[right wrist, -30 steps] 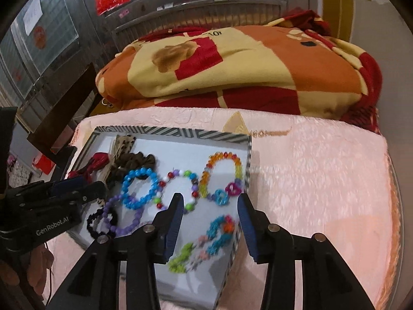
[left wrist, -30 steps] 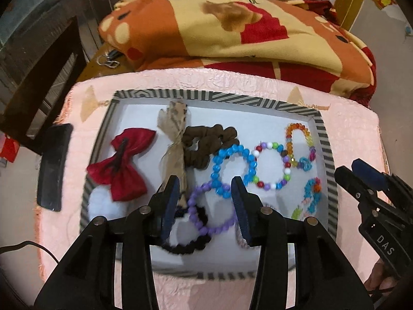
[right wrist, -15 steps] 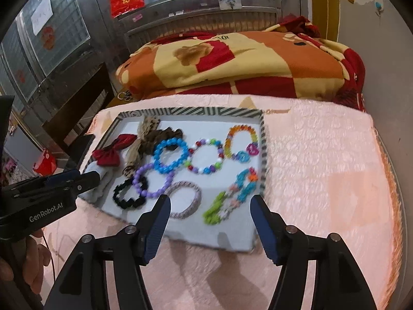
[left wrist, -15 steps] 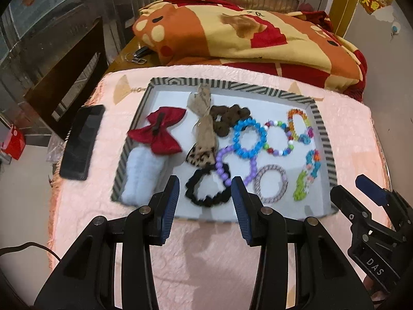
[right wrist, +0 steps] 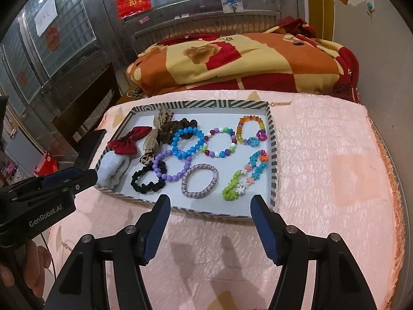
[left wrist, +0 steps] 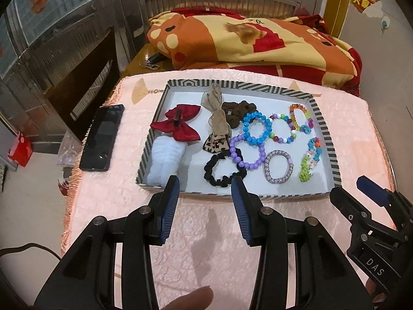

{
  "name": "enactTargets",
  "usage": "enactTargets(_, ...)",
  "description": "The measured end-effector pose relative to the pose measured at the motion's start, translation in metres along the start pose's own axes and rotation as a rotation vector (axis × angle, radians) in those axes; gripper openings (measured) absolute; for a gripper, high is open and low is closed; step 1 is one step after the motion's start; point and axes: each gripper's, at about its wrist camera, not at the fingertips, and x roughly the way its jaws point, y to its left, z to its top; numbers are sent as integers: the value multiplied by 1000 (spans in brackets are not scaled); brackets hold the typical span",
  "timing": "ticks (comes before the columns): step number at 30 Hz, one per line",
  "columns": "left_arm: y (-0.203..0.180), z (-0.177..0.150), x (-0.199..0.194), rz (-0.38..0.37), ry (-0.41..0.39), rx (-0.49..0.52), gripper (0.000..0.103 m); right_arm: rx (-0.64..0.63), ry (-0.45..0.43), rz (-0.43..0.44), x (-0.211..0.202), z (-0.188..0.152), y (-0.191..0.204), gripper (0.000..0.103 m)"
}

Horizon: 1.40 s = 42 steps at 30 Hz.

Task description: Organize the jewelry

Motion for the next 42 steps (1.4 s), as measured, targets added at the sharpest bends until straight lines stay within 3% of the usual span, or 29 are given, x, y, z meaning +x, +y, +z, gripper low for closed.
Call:
enactTargets(17, 4, -15, -13, 11, -14, 21, 41, 12, 13, -4, -10, -16, 10, 63)
enactTargets(42, 3, -14, -5, 19, 1, 26, 41, 9, 49, -12, -2, -13, 6, 64)
